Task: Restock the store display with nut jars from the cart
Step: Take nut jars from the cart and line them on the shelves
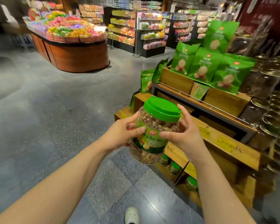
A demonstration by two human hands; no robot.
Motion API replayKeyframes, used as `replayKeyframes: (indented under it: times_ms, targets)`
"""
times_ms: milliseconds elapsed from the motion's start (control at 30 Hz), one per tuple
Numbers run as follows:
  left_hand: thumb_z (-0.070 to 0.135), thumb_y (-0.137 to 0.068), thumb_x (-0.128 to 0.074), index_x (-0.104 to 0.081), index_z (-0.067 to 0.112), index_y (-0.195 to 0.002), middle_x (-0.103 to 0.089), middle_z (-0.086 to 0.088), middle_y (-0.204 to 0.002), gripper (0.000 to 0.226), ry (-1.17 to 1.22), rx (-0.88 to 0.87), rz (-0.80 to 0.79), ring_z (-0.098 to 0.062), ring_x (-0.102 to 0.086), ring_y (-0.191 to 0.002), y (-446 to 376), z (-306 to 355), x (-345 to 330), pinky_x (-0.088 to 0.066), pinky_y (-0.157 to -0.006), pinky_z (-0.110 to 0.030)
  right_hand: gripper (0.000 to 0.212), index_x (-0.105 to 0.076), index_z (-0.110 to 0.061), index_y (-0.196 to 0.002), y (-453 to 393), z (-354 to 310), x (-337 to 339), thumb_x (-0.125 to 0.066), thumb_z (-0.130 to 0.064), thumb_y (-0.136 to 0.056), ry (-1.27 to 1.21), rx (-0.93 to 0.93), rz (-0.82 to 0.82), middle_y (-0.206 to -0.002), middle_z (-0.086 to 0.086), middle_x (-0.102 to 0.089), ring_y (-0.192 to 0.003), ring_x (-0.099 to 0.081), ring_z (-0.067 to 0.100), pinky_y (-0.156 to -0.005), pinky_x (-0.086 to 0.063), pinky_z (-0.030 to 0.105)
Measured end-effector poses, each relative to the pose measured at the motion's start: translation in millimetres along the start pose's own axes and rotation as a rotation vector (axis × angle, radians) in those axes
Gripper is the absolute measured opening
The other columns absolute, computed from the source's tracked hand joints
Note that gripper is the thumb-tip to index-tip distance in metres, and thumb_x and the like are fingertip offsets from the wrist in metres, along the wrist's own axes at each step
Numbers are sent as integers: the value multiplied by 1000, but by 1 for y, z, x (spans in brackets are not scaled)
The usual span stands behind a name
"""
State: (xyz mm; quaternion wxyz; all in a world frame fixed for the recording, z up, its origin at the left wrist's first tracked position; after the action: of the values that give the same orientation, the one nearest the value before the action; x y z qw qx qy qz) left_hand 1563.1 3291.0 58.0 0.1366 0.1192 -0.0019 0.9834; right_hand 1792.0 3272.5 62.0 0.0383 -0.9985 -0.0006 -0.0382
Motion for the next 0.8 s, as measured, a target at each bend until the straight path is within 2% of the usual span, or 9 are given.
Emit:
replayKeyframes:
  times_ms: [100, 167, 200, 300, 367, 467, 600, 700, 800]
  targets:
    - [13, -95, -67, -43, 54, -128, -68, 36, -85, 57, -5, 23, 37, 20, -64, -82, -52, -8, 38, -59, -75, -17, 109, -50, -62, -133, -65, 4, -22, -101, -27, -43, -36, -12, -18, -128, -23, -58, -132, -50, 8, -105, -50, 54]
    - [15, -94, -69, -44, 55, -126, -68, 38, -82, 57, -16, 42, 50, 20, -64, -81, -89, -8, 69, -57, -70, -13, 110, -49, -61, -135, -113, 2, -41, -101, -23, -45, -32, -10, -39, -130, -20, -60, -131, -51, 8, -106, -50, 52]
    - [16, -94, -69, -44, 56, -125, -69, 37, -81, 56, -2, 47, 55, 18, -65, -80, -108, -7, 87, -55, -65, -12, 109, -48, -58, -137, -139, 0, -52, -100, -19, -49, -29, 6, -56, -127, -22, -62, -127, -53, 3, -103, -52, 47]
    - [16, -92, -72, -51, 55, -119, -73, 31, -82, 51, 61, 73, 93, 13, -67, -77, -155, -13, 133, -55, -60, -17, 108, -44, -43, -145, -202, -8, -83, -93, -2, -59, -33, 51, -107, -115, -26, -64, -102, -56, -23, -85, -54, 19]
    - [11, -90, -73, -54, 49, -121, -76, 23, -84, 53, 109, 80, 111, 10, -68, -76, -184, -19, 165, -54, -58, -16, 110, -42, -39, -148, -240, -13, -106, -92, -1, -58, -14, 65, -126, -121, -20, -63, -99, -58, -24, -82, -54, 14]
    - [16, -85, -78, -57, 48, -125, -78, 18, -92, 55, 133, 89, 106, 7, -69, -80, -226, -30, 213, -54, -67, -21, 116, -41, -41, -149, -294, -15, -143, -95, -15, -50, 38, 85, -128, -128, -18, -61, -104, -58, -21, -96, -53, 29]
    - [36, -73, -81, -63, 55, -103, -79, 14, -96, 41, 124, 79, 104, 0, -70, -89, -287, -47, 284, -56, -83, -39, 124, -45, -57, -141, -369, -3, -199, -103, -39, -33, 55, 90, -74, -137, -12, -59, -125, -56, -2, -107, -51, 47]
    - [43, -69, -80, -67, 55, -97, -79, 11, -99, 33, 125, 62, 61, -3, -71, -93, -340, -60, 340, -56, -82, -39, 132, -40, -62, -142, -422, 7, -241, -104, -46, -27, 42, 72, -7, -148, -5, -52, -135, -51, 7, -111, -47, 49]
    - [54, -65, -77, -72, 55, -99, -78, 16, -103, 34, 140, 60, 14, -8, -71, -102, -387, -71, 385, -57, -84, -42, 145, -27, -49, -155, -466, 12, -274, -105, -38, -33, 17, 39, 30, -154, -4, -47, -133, -51, 0, -114, -45, 46]
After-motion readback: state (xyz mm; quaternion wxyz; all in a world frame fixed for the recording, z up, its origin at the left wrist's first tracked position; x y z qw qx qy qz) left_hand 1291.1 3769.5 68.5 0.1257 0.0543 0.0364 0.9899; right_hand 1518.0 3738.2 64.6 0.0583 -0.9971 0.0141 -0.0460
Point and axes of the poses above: each hand's wrist, its own y-axis away from the middle knuckle, its own x-axis out of the back of the hand, z = x × y, the point moved 1 cm from there along -y, towards the middle knuckle
